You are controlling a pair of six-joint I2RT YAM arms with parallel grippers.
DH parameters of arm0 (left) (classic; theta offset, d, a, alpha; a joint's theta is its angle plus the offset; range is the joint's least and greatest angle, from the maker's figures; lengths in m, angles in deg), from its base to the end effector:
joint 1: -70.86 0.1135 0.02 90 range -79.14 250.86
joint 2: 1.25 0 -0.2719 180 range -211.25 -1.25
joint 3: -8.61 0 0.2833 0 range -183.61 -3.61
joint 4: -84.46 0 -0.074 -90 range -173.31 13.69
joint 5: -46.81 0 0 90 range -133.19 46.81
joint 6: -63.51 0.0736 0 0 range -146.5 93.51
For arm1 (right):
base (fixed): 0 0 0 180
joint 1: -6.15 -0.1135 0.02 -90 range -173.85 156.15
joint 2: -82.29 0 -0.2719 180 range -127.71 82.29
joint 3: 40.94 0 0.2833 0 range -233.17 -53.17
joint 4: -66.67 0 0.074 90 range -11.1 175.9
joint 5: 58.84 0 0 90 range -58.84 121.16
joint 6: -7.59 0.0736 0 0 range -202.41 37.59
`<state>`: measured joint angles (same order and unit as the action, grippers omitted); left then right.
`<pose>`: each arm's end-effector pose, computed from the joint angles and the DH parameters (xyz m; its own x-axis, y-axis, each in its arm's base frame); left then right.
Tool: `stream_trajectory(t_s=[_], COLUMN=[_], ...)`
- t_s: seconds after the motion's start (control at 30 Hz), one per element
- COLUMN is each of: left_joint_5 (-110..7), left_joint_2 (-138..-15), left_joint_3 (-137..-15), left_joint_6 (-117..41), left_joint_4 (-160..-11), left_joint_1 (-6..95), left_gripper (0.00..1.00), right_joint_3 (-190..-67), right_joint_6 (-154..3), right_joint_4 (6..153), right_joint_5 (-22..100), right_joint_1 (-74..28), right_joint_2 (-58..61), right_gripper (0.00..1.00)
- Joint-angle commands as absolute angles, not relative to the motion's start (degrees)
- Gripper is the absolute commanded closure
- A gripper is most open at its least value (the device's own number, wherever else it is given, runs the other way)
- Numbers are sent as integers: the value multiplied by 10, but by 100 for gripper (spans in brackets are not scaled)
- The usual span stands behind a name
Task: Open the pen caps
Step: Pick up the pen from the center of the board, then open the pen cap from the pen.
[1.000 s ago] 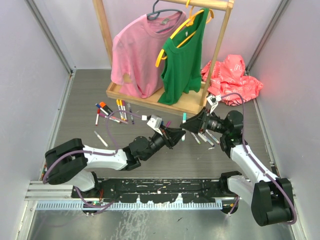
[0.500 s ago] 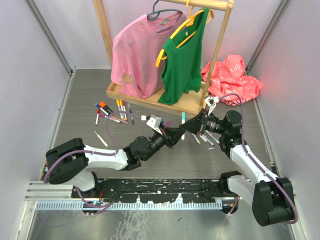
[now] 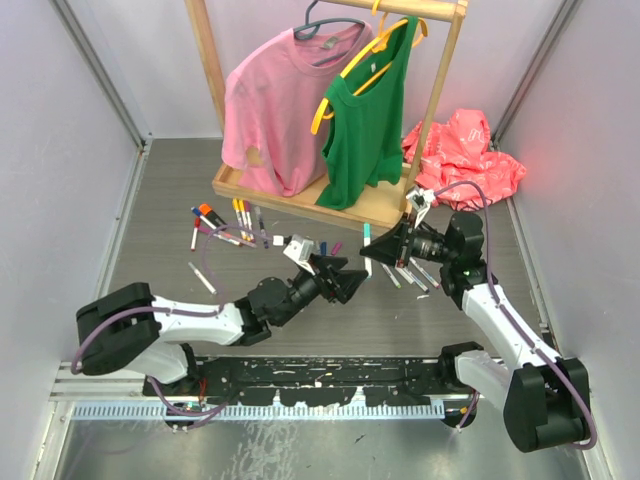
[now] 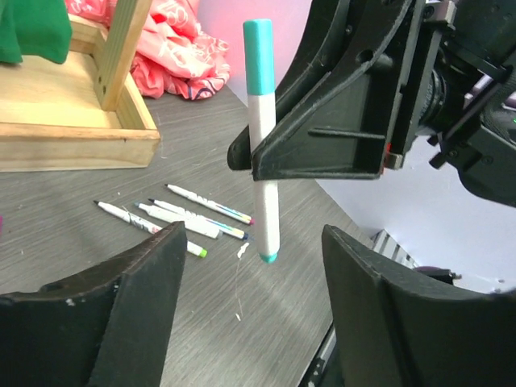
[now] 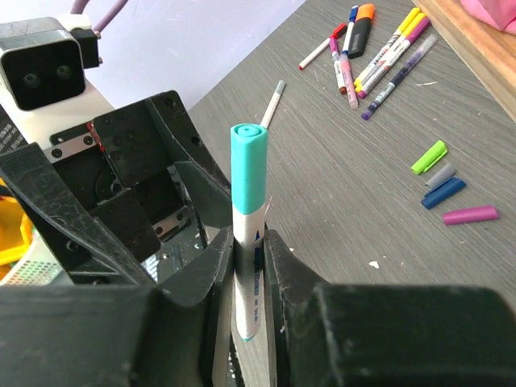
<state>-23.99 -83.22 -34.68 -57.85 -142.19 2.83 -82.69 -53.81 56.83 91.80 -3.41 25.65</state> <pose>0.1516 -0.3112 0.2256 -0.3481 -0.4509 -0.8219 0.6708 0.4927 -0.5543 0.2397 0.1054 0.2581 -0.5250 0.1496 -0.8379 -0.7816 0.3049 0.5442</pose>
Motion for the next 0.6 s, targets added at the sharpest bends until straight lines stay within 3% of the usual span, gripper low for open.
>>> stream_trajectory(t_s=[0.0,0.3,0.57], left_joint_5=[-274,-515,-608], left_joint_2=[-779,-744,-792], left_joint_3=[-326,-342,-408], left_joint_6=[-549,-715,-777], left_joint_4=[-1447,-1388,-1390], left_joint_1=[42,200,233], left_gripper=[27,22,26], right_joint_3=[-869,-913,-923], right_joint_6=[-614,-735,-763], right_joint_4=[616,747,778], right_joint_5=[945,991,1014], right_joint_1=[-30,-31,-31], right_joint_2=[253,225,209], right_gripper=[99,99,99])
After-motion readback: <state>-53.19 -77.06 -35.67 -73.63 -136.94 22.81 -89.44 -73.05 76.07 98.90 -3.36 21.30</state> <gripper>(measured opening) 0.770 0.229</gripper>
